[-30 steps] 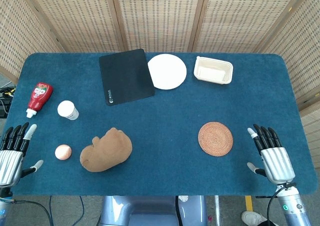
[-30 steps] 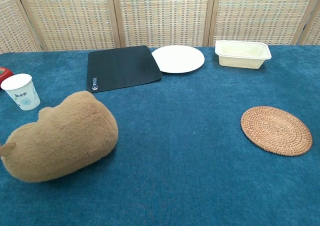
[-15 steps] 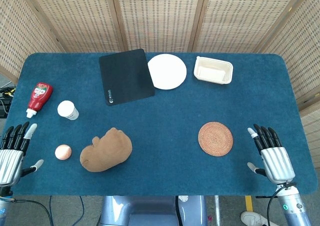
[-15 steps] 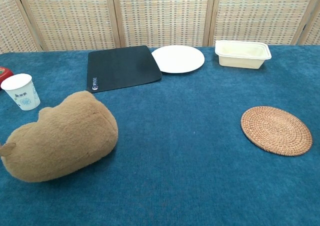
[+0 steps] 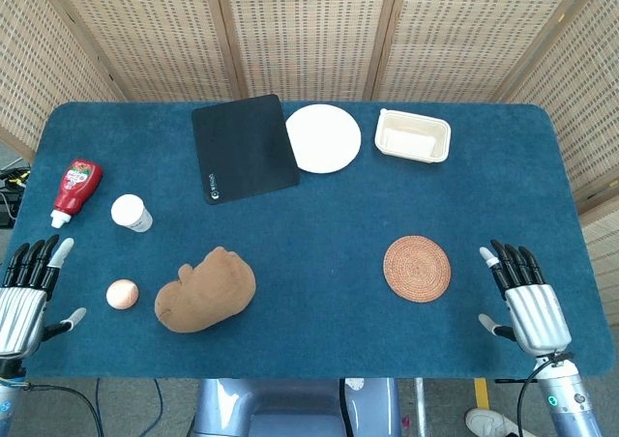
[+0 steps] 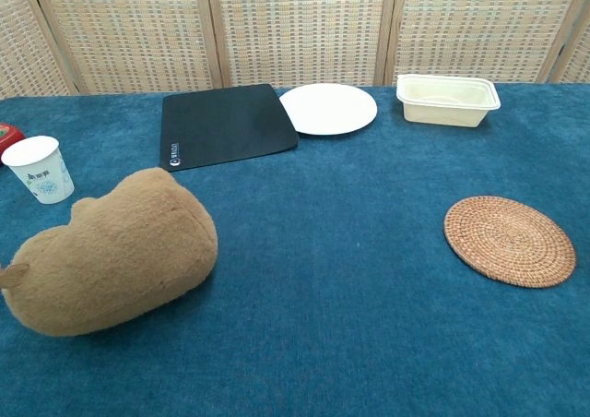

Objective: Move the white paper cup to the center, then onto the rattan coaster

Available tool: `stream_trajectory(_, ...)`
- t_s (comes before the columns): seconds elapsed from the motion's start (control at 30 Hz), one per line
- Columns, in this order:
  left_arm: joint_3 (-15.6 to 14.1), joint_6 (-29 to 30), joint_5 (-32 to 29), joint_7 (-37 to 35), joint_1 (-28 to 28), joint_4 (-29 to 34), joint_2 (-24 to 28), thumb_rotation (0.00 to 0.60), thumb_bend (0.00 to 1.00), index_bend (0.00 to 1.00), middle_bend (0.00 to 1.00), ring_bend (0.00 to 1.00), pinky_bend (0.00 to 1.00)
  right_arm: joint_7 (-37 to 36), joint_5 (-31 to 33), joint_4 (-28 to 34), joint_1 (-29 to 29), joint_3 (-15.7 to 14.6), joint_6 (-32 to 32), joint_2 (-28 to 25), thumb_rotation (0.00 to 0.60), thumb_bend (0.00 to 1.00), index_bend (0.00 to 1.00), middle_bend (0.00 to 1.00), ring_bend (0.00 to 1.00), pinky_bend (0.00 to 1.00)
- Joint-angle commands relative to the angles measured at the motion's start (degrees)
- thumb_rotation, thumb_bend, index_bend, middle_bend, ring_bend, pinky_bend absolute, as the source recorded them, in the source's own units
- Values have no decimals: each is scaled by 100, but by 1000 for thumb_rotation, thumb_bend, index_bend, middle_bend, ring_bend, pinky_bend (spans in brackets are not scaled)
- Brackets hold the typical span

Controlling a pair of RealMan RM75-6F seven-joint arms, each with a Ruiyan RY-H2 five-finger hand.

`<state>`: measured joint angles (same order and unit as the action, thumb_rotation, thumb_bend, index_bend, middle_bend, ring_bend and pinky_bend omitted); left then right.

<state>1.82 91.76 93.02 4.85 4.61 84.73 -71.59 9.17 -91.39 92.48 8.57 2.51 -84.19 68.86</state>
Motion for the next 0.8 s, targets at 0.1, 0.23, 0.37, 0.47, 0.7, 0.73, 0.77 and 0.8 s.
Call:
stream_trajectory(0.1,80,-176,-65,-200,137,-14,102,600,84,0,0,0,0,-10,3,-3,-7,-3,-5,-4,600,48,0,0,0,0)
stream_trajectory(0.23,227,-491,-226,-287,351,-66,282,600,84,0,0,0,0,7,-12,4,-3,-6,-6,1,600,47,0,0,0,0)
stream_trajectory(0.37,383,-997,-433,-375,661,-119,524,600,83,0,0,0,0,43,-7,4,2,-7,9,15,600,46,0,0,0,0)
stream_trajectory(0.47,476,-1381,-589,-444,882,-135,678,600,83,0,0,0,0,55,12,-2,6,-2,24,22,600,48,0,0,0,0)
stream_trajectory(0.7,766,-2401,-1149,-424,1469,-315,890,600,83,0,0,0,0,1,91,-44,13,25,61,24,600,48,0,0,0,0)
stream_trajectory(0.73,795,-2530,-1217,-402,1545,-338,898,600,83,0,0,0,0,-2,103,-52,18,29,73,27,600,48,0,0,0,0)
stream_trajectory(0.77,824,-2666,-1285,-380,1626,-359,905,600,82,0,0,0,0,-2,115,-62,22,30,86,29,600,49,0,0,0,0)
stream_trajectory(0.8,871,-2884,-1388,-347,1759,-381,919,600,83,0,0,0,0,-1,129,-71,28,32,103,34,600,48,0,0,0,0)
